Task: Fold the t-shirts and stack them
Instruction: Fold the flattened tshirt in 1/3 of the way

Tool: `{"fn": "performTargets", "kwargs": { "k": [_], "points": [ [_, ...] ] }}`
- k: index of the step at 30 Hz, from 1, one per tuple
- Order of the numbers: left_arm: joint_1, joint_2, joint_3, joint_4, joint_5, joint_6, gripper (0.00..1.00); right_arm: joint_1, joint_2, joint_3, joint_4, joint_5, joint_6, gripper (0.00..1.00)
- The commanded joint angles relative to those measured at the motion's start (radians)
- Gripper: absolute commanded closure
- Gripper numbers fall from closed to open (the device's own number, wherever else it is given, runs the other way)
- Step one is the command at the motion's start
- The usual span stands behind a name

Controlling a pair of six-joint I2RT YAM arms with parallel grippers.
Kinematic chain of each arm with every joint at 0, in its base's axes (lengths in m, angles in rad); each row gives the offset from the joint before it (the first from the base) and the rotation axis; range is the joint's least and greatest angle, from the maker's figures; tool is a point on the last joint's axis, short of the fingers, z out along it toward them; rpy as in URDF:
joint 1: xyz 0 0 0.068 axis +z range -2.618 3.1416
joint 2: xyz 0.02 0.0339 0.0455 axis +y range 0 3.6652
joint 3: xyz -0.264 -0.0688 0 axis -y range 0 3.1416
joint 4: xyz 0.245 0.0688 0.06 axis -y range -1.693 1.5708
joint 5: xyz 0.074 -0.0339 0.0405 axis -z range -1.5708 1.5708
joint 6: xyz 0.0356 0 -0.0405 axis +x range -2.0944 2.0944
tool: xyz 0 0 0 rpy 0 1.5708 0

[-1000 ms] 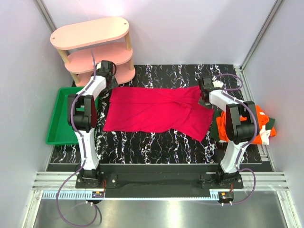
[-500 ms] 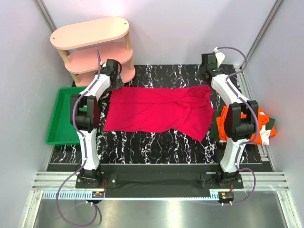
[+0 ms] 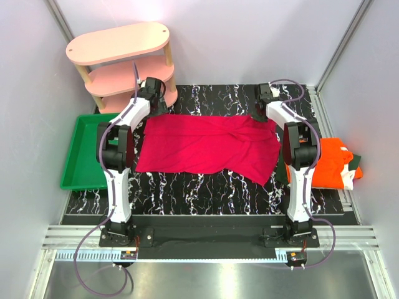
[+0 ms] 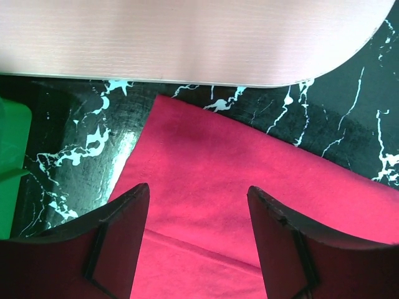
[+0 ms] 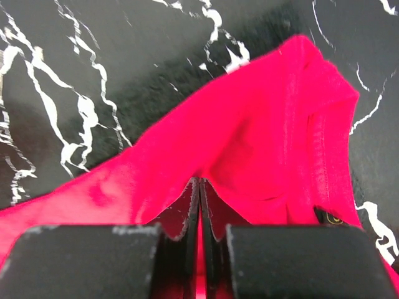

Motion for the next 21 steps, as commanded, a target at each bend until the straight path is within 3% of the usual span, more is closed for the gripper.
{"fn": "performTargets", "kwargs": {
  "k": [1, 21],
  "points": [
    [-0.013, 0.078, -0.017, -0.113, 0.102, 0.001, 0.32, -0.005, 0.029, 0.065, -0.044, -0.004, 0.018, 0.91],
    [-0.022, 0.014, -0.066, -0.117, 0.082, 0.000, 0.32, -0.104, 0.360, 0.591, -0.374, -0.053, 0.073, 0.86]
  ]
}}
